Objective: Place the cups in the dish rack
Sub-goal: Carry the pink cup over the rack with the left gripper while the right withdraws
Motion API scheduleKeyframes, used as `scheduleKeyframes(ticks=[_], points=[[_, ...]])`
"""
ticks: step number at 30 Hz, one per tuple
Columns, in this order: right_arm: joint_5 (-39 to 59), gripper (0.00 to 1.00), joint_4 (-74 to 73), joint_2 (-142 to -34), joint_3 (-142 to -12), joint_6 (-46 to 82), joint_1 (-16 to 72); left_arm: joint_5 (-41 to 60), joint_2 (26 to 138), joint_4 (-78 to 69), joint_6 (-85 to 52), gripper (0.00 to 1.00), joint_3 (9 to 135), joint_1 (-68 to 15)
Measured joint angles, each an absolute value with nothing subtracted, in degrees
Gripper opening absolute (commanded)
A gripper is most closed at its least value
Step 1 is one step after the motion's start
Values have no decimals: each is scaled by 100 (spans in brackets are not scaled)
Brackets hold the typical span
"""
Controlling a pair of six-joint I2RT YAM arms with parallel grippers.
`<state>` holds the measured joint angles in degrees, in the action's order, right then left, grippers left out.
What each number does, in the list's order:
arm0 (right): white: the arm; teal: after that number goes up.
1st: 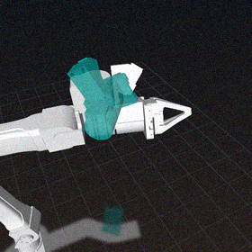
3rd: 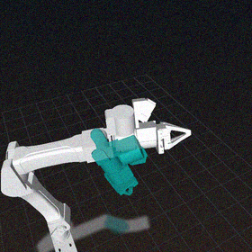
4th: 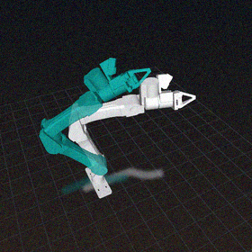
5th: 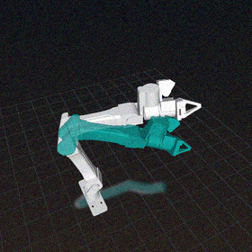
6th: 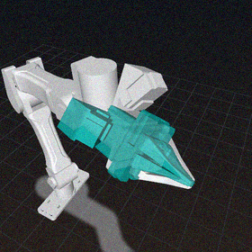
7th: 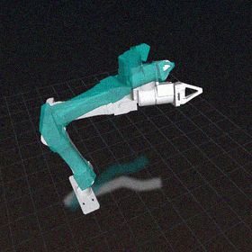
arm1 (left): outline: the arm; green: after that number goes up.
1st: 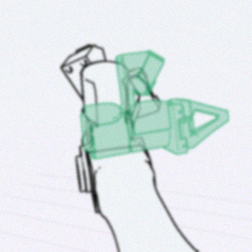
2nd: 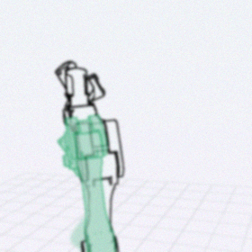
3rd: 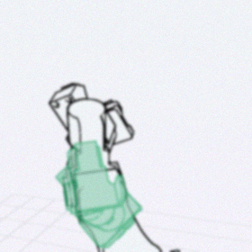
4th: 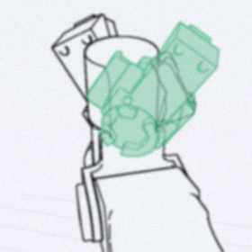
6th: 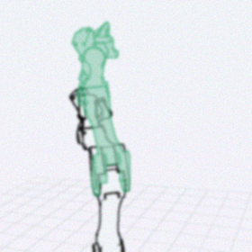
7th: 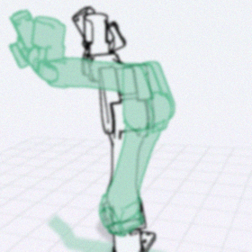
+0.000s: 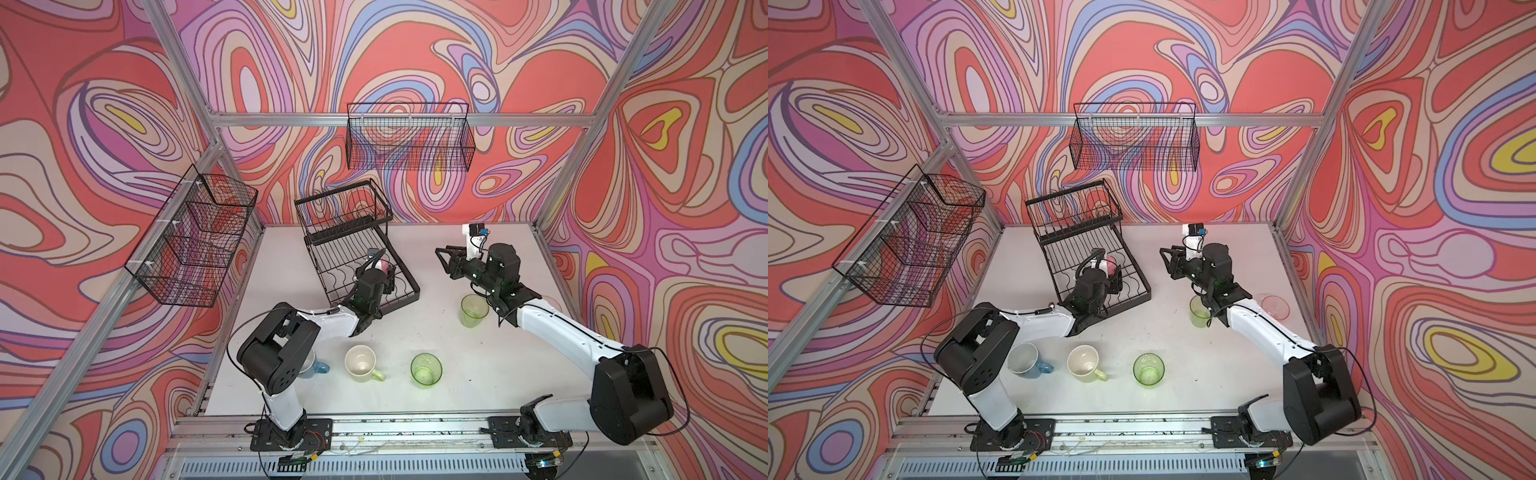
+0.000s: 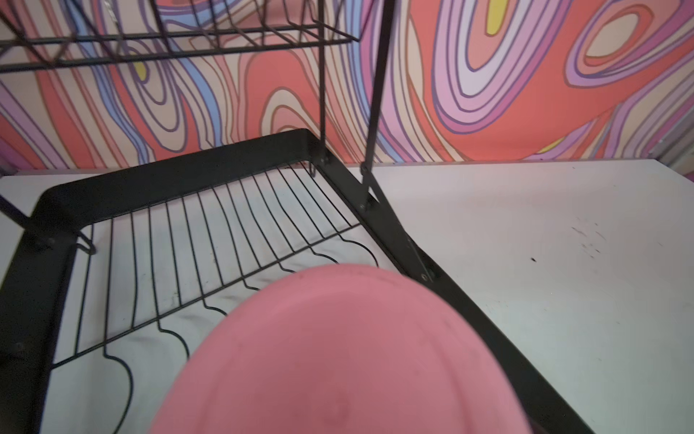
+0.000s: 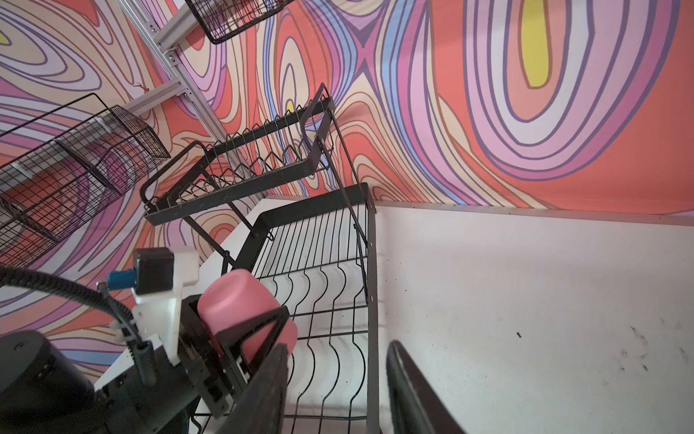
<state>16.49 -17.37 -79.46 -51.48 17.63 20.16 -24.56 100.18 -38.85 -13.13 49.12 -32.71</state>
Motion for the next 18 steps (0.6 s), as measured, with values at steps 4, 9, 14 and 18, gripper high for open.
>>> scheduleKeyframes(ticks=[4,9,14,18], points=[[1682,45,-1806,-8058,-5142,1765,2014,-2502,10038,-3924,-1328,73,4915,-2917],[1704,45,-1890,-8152,-5140,1763,1990,-2589,10213,-3922,-1337,74,5009,-2679],[1732,45,-1990,-8156,-5133,1754,1986,-2727,10444,-3944,-1315,74,5092,-2565],[1745,45,-2056,-8180,-5129,1745,1984,-2851,10632,-4007,-1306,75,5100,-2482]])
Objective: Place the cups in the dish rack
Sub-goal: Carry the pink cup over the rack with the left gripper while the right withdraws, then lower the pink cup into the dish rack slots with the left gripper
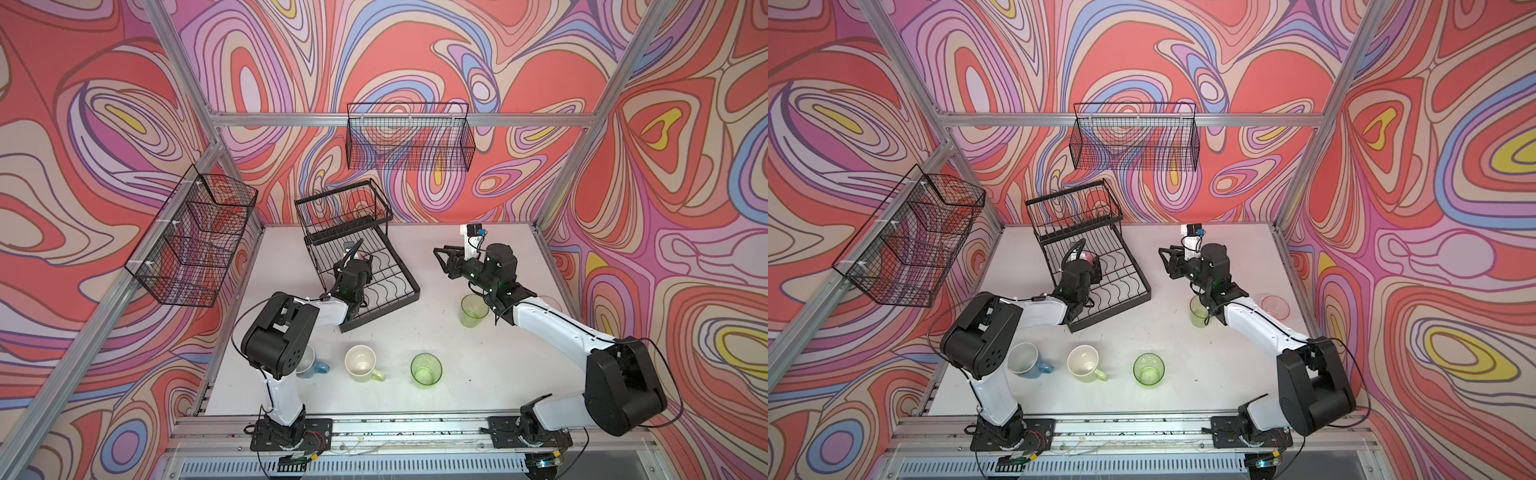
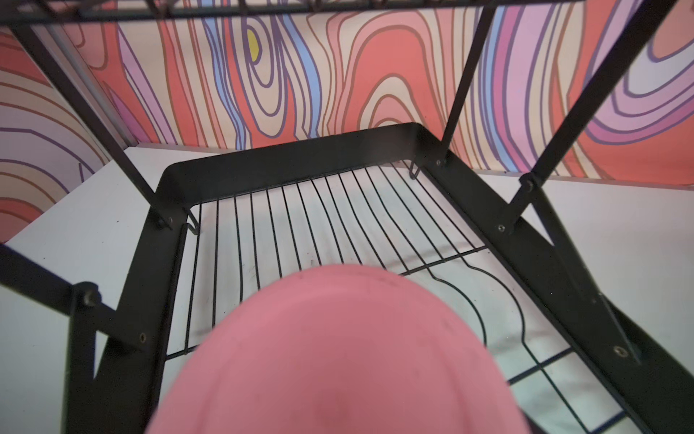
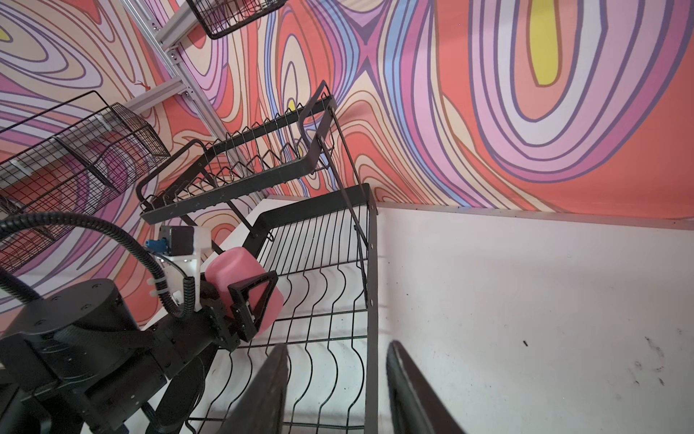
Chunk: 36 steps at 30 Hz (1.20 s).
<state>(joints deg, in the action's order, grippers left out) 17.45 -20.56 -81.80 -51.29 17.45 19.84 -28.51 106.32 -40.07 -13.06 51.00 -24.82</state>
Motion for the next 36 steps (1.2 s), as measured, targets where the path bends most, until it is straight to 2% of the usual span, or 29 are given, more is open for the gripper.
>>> scheduleKeyframes(ticks=[9,14,25,29,36], points=[[1778,44,-2143,-8300,-5041,1743,1984,-2965,10857,-4032,-1380,78,5271,-2169],[1785,45,-2150,-8305,-5037,1726,1981,-2965,10912,-3929,-1485,85,5474,-2032],[1874,45,-2281,-8517,-5033,1726,1979,-2965,10934,-3789,-1719,85,5494,-1929],[1892,45,-2274,-8571,-5033,1728,1979,-2965,10934,-3782,-1741,82,5494,-1927],[1892,45,-2276,-8571,-5033,1726,1979,-2965,10934,-3730,-1798,65,5494,-1903]])
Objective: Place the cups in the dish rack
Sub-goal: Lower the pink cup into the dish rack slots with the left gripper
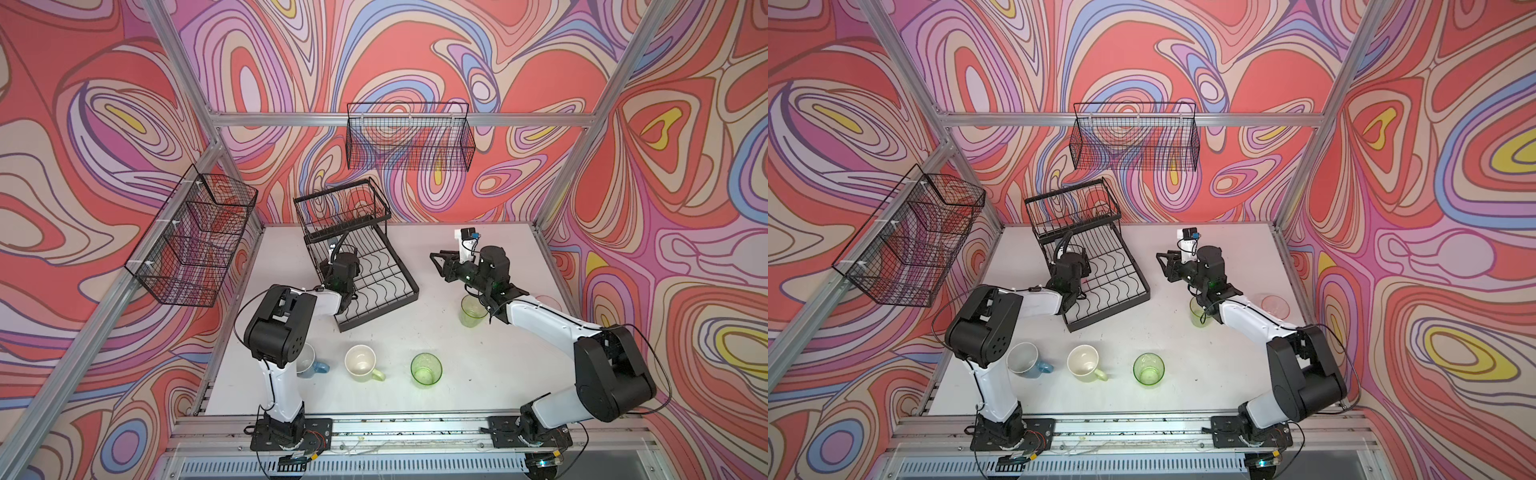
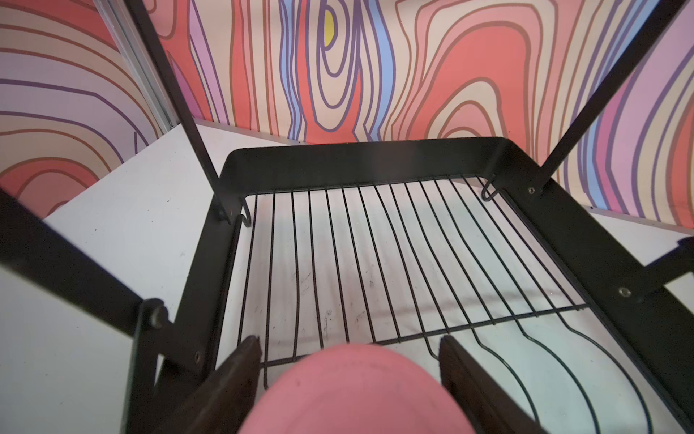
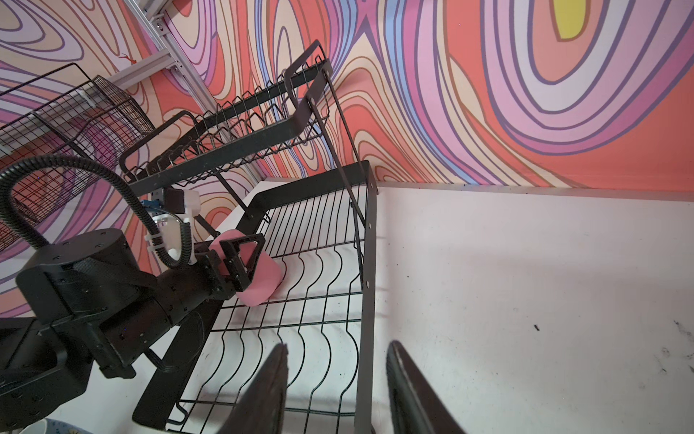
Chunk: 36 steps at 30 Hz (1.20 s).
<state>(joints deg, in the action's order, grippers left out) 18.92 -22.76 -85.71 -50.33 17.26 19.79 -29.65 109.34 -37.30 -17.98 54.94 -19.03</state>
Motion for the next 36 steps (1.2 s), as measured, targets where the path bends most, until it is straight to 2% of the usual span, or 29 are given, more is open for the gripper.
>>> scheduleKeyframes(ticks=[3,17,23,26,32,36], points=[[1892,45,-2276,-8571,-5033,1726,1979,-2965,10934,-3732,-1789,61,5492,-1896],[1892,45,-2322,-8571,-5033,1726,1979,-3109,11032,-3898,-1557,58,5520,-1870],[1887,45,-2333,-8571,-4998,1719,1977,-3284,11148,-4053,-1466,60,5577,-1865],[1887,45,-2335,-8571,-4980,1717,1977,-3330,11166,-4060,-1457,66,5590,-1865],[1881,45,-2335,-8571,-4980,1719,1977,-3304,11166,-4051,-1459,89,5594,-1863],[1785,45,-2305,-8571,-4980,1747,1977,-3168,11120,-3975,-1459,95,5588,-1855]])
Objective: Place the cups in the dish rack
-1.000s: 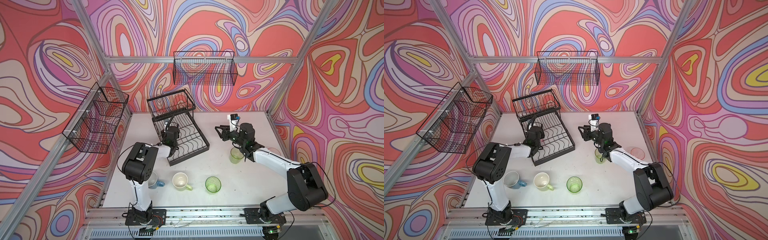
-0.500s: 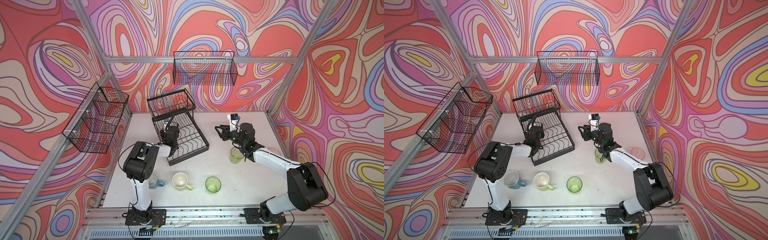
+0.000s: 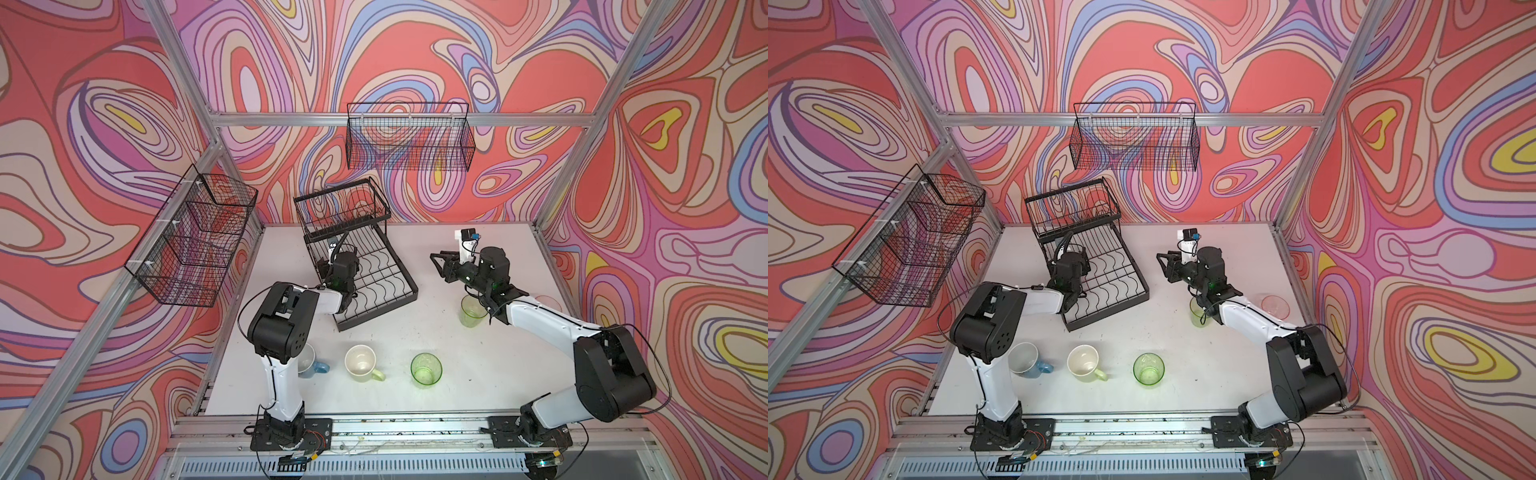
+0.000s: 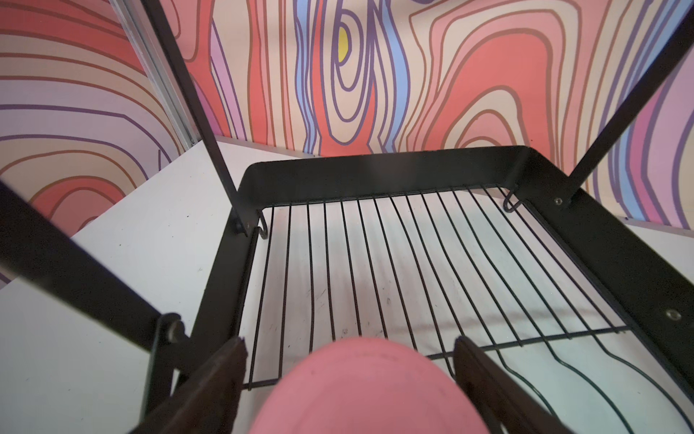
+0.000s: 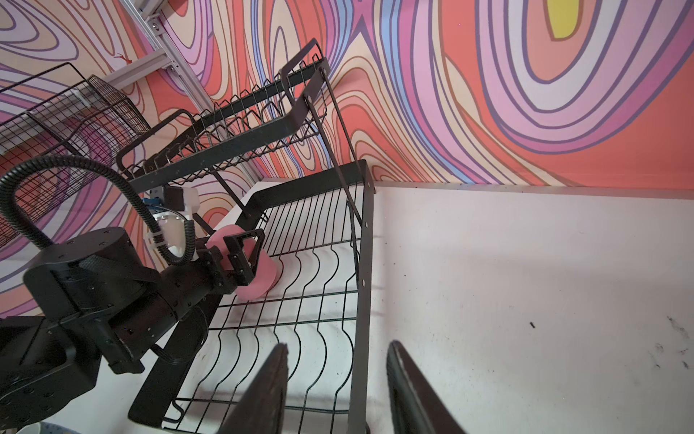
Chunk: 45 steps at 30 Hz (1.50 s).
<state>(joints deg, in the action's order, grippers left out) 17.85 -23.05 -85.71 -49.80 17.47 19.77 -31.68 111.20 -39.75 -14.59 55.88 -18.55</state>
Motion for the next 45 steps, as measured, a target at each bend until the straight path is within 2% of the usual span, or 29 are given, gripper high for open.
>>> scheduleKeyframes(ticks=[9,17,26,45], points=[[1094,46,-1776,-8547,-4995,1938,1977,-2541,10545,-3599,-1343,99,5280,-1826],[438,46,-1269,-8468,-5133,2193,1957,-1905,9935,-3400,-1225,98,4963,-1826],[220,46,-1061,-8453,-5153,2390,1957,-1251,9450,-3229,-1157,96,4661,-1828],[224,46,-913,-8436,-5188,2427,1957,-1256,9415,-2246,-1238,89,4783,-1826]])
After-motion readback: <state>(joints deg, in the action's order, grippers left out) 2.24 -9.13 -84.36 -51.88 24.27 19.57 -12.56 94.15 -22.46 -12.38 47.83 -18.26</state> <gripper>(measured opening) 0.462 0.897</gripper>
